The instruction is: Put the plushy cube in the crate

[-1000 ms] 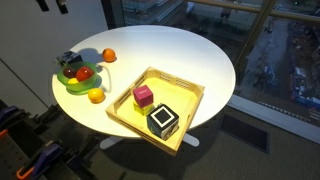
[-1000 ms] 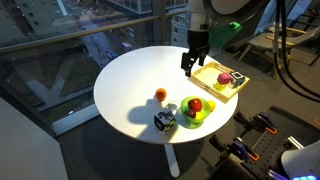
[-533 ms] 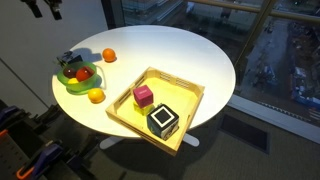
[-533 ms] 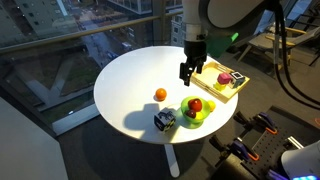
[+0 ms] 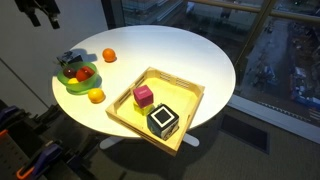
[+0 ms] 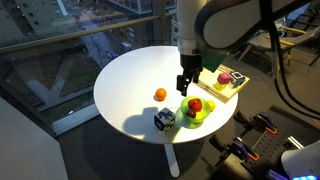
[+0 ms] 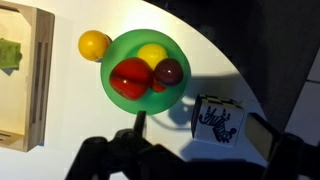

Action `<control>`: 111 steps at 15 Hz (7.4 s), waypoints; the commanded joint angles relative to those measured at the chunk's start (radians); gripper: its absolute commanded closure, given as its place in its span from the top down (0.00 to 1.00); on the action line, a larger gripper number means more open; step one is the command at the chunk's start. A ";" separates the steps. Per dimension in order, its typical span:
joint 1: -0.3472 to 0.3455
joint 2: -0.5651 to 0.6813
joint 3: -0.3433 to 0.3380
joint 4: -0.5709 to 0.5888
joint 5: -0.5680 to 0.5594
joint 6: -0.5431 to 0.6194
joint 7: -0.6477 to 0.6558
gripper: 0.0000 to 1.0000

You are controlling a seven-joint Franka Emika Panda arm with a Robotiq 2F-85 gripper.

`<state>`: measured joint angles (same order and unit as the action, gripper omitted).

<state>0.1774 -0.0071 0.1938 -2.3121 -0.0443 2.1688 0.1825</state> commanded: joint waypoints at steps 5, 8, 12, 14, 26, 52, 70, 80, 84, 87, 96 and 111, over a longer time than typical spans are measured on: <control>0.024 0.036 0.010 -0.071 -0.005 0.181 0.026 1.00; 0.031 0.060 0.013 -0.085 -0.001 0.240 0.034 1.00; 0.041 0.103 0.010 -0.074 -0.007 0.263 0.093 1.00; 0.047 0.124 0.008 -0.063 -0.006 0.261 0.128 1.00; 0.074 0.263 -0.022 0.058 -0.043 0.244 0.211 1.00; 0.163 0.396 -0.078 0.149 -0.081 0.253 0.227 1.00; 0.175 0.446 -0.085 0.182 -0.076 0.274 0.253 1.00; 0.185 0.481 -0.086 0.222 -0.075 0.268 0.249 1.00; 0.190 0.489 -0.088 0.220 -0.076 0.271 0.250 1.00; 0.190 0.494 -0.089 0.216 -0.076 0.273 0.249 1.00; 0.189 0.523 -0.088 0.216 -0.073 0.280 0.240 1.00; 0.186 0.484 -0.103 0.204 -0.084 0.260 0.220 0.08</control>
<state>0.3666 0.5044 0.1025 -2.0962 -0.1259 2.4421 0.4107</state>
